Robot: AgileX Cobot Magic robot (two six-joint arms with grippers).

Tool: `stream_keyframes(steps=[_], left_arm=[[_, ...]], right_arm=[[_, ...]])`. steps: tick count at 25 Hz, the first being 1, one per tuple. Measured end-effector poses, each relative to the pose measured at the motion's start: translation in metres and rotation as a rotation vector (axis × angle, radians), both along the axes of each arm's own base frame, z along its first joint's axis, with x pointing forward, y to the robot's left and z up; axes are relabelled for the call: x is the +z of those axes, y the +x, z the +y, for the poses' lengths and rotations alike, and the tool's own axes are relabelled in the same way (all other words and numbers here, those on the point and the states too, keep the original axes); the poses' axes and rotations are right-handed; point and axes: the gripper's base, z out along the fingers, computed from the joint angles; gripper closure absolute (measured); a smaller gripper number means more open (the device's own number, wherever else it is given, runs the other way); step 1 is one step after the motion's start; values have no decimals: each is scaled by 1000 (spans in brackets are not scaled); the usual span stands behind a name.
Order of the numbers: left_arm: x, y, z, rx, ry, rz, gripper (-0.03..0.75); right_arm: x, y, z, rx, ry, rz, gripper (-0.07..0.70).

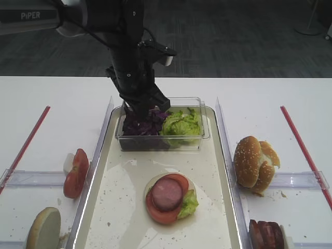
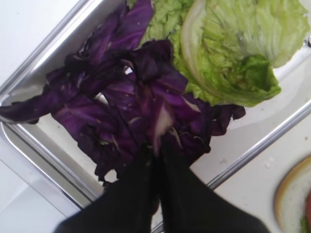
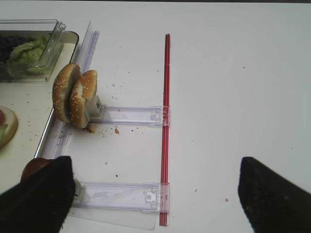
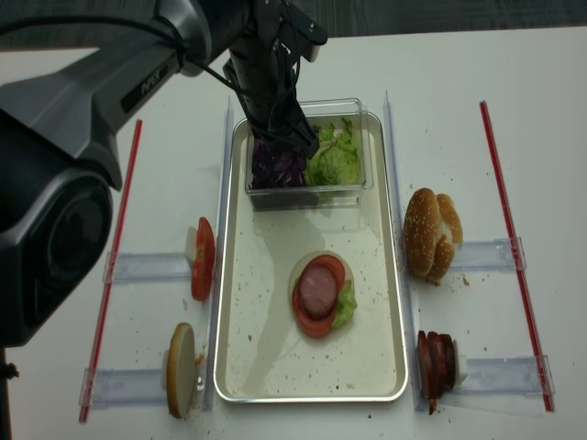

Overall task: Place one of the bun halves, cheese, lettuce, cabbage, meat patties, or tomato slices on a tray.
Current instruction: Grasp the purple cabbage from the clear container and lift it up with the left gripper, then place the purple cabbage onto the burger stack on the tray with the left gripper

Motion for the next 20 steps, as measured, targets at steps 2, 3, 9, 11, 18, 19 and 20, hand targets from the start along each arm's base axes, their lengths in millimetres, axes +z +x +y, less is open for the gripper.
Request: stream_keyframes(steps=[2, 3, 9, 11, 18, 19, 20], left_arm=[[0, -1, 1, 10, 4, 12, 729], [0, -1, 1, 11, 7, 18, 729], [7, -12, 7, 15, 9, 23, 729], [11, -19, 10, 15, 7, 19, 729], [15, -54, 30, 15, 3, 12, 729], [16, -60, 34, 15, -1, 4, 729], [15, -68, 37, 16, -4, 9, 729]], right_arm=[[0, 0, 0, 0, 0, 0, -60], [0, 0, 0, 0, 0, 0, -60], [0, 0, 0, 0, 0, 0, -60], [0, 0, 0, 0, 0, 0, -60], [0, 0, 0, 0, 0, 0, -60], [0, 0, 0, 0, 0, 0, -60], [0, 0, 0, 0, 0, 0, -60]])
